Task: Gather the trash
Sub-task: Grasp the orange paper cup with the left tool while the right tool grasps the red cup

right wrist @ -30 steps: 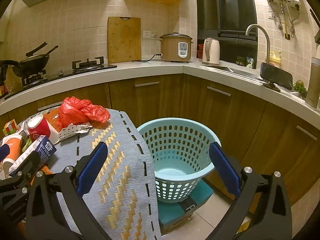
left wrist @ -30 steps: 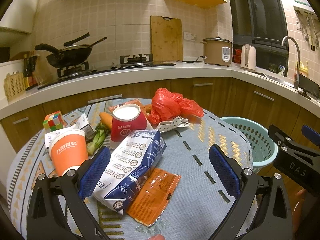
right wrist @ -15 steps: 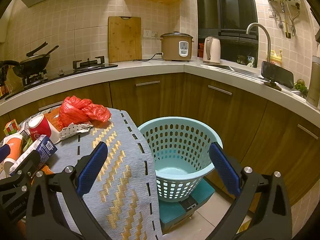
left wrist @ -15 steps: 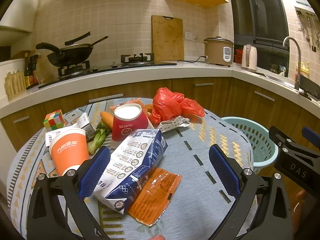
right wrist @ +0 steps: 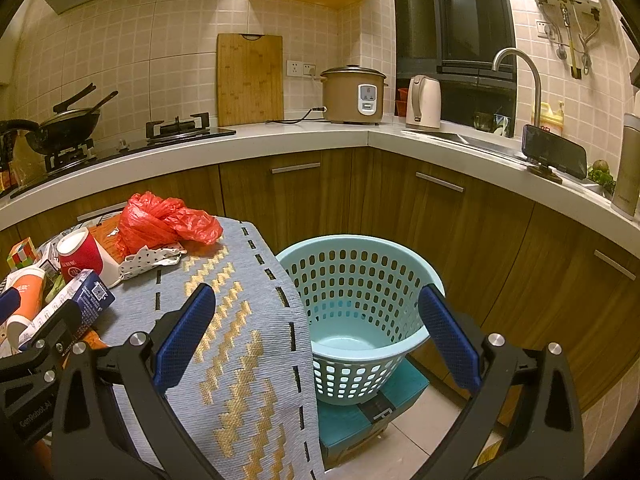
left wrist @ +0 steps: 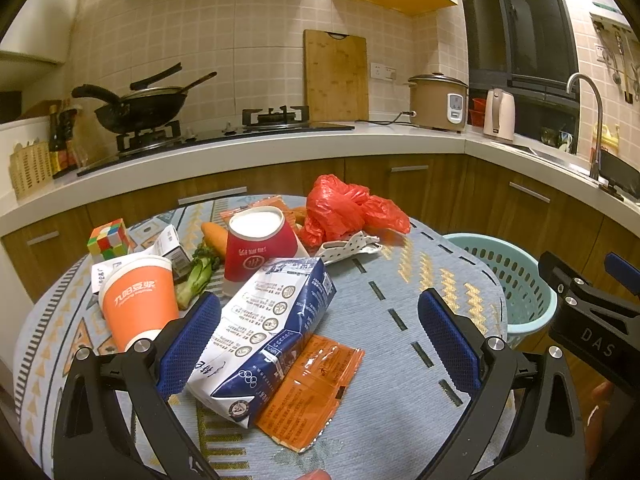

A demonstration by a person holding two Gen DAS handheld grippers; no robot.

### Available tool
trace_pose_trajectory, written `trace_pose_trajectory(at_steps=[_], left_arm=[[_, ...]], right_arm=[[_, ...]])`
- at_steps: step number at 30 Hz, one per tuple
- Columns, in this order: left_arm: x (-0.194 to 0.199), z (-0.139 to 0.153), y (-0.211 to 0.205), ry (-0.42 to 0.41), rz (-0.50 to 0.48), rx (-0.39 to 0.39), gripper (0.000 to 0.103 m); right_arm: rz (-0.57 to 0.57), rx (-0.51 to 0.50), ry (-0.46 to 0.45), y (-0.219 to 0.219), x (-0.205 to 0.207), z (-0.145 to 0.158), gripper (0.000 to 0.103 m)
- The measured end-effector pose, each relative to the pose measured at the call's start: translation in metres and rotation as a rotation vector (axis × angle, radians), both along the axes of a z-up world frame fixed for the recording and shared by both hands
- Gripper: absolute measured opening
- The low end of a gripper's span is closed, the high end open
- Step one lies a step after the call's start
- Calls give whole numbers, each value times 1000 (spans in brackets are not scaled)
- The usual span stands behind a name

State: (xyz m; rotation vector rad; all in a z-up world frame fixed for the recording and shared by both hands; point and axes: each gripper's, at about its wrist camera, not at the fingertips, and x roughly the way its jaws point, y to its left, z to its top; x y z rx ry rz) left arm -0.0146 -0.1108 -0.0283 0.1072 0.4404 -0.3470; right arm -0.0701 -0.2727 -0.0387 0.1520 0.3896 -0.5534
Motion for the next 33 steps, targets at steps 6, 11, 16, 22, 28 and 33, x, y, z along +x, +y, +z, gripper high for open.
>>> trace_pose_trajectory(at_steps=[6,11,16,22,28,33], left_arm=[[-4,4,6,-15,1,-32,96],[-9,15,41,40,22,-120,96],[-3,30,98,49,142,-151,96],[28,27,138,156,273,-103,91],[53,18,150,284,286,-127,91],[76,9,142,366,283,-130,89]], right_arm=[[17,-2,-7,2,2,3,93],[83,19,-29,8,7,12,83],[162,1,-20,28,22,17,67],[292,-12,5,62,49,21,46],[428,-21,35,92,76,29,37],[549,6,78,108,104,38,37]])
